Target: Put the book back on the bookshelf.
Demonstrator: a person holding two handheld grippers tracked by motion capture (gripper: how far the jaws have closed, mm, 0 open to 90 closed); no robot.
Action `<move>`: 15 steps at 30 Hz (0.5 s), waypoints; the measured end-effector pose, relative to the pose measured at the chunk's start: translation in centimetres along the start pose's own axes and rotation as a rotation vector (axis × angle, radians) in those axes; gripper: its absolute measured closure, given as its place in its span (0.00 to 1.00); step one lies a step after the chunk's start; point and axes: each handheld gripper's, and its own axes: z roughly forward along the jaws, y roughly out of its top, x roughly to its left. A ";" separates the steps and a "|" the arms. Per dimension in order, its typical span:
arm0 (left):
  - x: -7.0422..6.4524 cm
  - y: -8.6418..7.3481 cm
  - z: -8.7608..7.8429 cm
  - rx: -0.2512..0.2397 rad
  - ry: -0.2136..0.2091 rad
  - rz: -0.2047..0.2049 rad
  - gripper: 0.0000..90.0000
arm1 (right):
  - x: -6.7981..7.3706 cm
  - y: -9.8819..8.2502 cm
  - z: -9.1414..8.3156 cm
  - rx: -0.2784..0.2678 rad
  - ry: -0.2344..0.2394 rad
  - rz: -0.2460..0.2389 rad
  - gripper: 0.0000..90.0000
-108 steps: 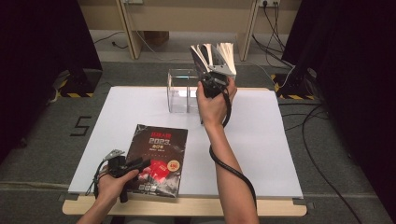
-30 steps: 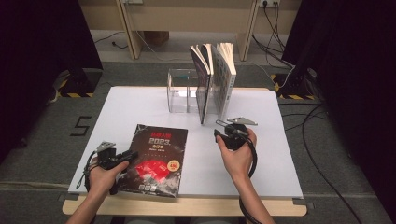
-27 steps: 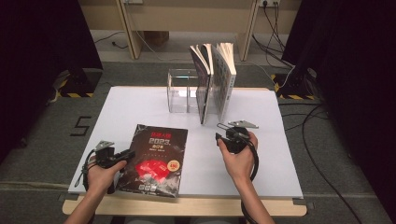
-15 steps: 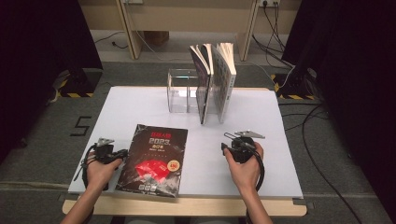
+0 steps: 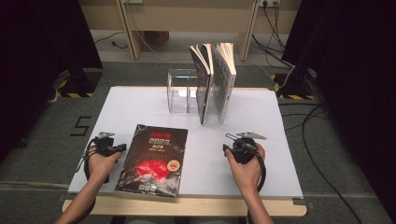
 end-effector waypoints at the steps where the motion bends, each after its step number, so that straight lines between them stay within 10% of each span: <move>1: 0.0 0.0 0.2 0.001 -0.005 -0.002 0.99 | 0.0 0.0 0.0 0.006 0.003 0.007 0.62; 15: -0.7 0.0 0.8 0.033 -0.102 0.022 1.00 | 0.5 0.2 1.0 0.030 0.015 -0.010 0.62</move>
